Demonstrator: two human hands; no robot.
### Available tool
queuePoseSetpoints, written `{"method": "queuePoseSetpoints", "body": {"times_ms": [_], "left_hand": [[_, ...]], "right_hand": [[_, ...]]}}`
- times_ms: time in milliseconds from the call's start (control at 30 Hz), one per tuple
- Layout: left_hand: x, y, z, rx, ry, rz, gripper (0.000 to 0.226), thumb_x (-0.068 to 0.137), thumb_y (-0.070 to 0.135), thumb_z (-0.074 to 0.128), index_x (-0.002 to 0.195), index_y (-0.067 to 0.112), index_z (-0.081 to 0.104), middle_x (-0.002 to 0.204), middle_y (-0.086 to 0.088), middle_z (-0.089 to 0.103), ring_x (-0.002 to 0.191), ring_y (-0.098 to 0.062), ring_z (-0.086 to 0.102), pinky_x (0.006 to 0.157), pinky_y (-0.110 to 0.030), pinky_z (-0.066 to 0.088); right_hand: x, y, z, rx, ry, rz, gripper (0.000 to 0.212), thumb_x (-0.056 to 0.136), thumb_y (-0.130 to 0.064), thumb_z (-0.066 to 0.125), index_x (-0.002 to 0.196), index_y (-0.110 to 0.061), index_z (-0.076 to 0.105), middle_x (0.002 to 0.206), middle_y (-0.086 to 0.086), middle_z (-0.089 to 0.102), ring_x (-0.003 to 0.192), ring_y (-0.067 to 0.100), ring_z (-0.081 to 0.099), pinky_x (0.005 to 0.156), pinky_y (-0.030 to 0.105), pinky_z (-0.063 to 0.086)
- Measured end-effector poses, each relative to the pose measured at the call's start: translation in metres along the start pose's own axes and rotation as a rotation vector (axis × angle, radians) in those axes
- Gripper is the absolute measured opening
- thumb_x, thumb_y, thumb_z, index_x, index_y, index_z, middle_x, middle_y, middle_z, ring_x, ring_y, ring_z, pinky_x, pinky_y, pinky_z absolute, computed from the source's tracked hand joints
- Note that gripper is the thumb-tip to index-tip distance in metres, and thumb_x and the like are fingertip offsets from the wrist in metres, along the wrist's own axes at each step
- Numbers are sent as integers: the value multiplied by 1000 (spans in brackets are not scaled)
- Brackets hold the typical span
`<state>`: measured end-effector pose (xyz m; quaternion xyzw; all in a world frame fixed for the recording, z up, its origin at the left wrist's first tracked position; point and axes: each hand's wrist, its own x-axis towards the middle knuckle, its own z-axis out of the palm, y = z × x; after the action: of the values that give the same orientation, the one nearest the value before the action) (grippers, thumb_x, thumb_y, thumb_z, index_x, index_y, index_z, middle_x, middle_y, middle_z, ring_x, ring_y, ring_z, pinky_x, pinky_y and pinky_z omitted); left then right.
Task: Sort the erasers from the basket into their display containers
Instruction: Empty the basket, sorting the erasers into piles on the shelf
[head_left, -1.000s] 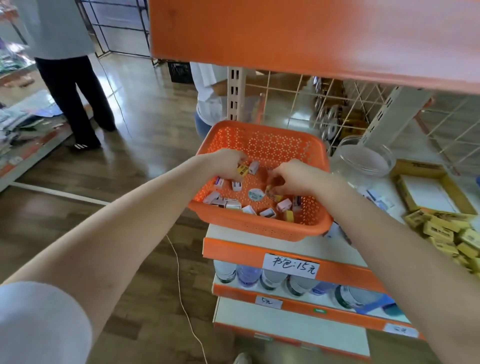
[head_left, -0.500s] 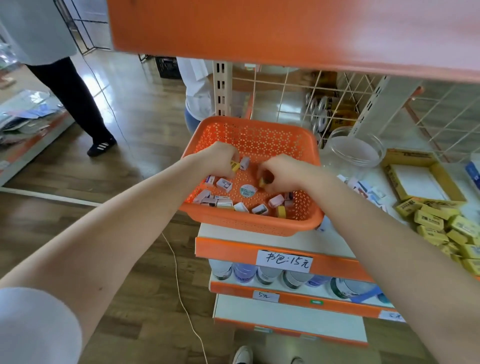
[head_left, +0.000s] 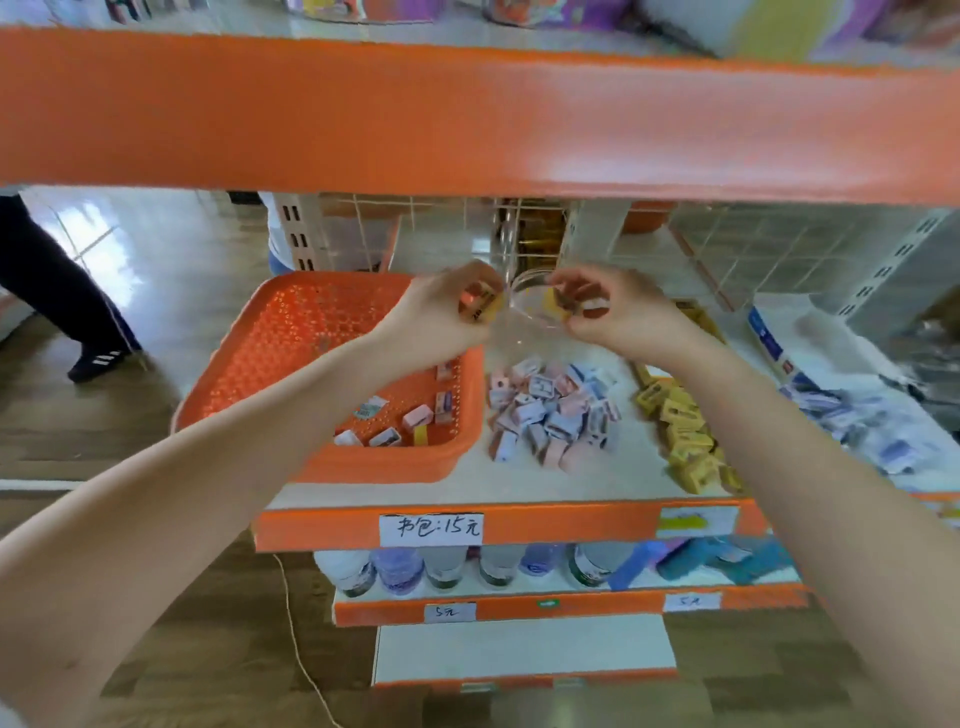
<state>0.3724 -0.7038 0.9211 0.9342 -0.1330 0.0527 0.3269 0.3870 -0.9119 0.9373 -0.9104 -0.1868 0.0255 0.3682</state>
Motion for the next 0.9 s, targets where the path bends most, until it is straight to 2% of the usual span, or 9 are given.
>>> {"method": "queuePoseSetpoints", "body": {"times_ms": [133,233,300,367,500,600,733,833,900], "left_hand": [[24,55,45,2,-68,156,32,84,22,62,115,23,55,101,7,58,77,-2,54,61,0,37],[38,85,81,58,-130,259,41,80,18,64,120,17,54,108,-3,63,90,-18,58,74,-24,46],[43,99,104,27,-191,249,45,80,15,66,123,14,54,109,-4,62,84,-18,58,69,-23,41],[43,108,128,-52,-236,186,47,81,14,67,126,16,53,117,-2,61,85,-15,60,73,-21,43],[26,113,177,-165,-289,119,44,85,15,64,128,18,52,127,-2,59,96,-10,53,81,-19,40],[12,109,203,-193,-211,125,38,86,13,63,124,19,58,123,0,61,102,-10,56,86,-16,41],[3,101,221,-246,0,223,26,81,6,68,105,14,70,104,7,59,95,-6,54,87,-19,44],[-3,96,230,-231,90,241,25,79,10,69,103,16,71,103,6,61,98,-11,58,90,-15,38],[-6,93,233,-187,119,248,27,78,16,68,105,19,70,104,7,62,103,-16,57,94,-7,28]], "right_hand": [[-33,53,-38,-200,89,84,40,82,-12,66,121,-17,61,107,-4,60,99,9,56,79,13,38],[-57,89,-61,-287,93,116,35,84,-10,66,119,-14,63,104,-1,58,100,16,58,73,13,36],[-73,110,-71,-330,64,149,36,84,-10,65,119,-18,64,105,0,60,99,16,58,80,23,44],[-88,128,-74,-332,64,182,36,83,-8,66,118,-17,64,110,5,63,100,18,59,86,32,48],[-116,153,-63,-264,58,203,38,83,-12,69,120,-16,63,110,3,60,103,16,56,85,20,40],[-131,170,-48,-273,86,170,39,82,-11,68,121,-14,62,113,5,59,108,18,53,85,15,31],[-140,182,-40,-210,121,148,37,82,-10,67,118,-18,65,109,-1,57,105,17,50,87,19,33],[-143,186,-36,-162,152,144,35,82,-11,67,116,-20,66,101,-14,50,100,13,49,79,6,30],[-145,188,-33,-96,190,150,33,83,-12,68,114,-23,67,96,-19,48,97,12,50,78,1,31]]}}
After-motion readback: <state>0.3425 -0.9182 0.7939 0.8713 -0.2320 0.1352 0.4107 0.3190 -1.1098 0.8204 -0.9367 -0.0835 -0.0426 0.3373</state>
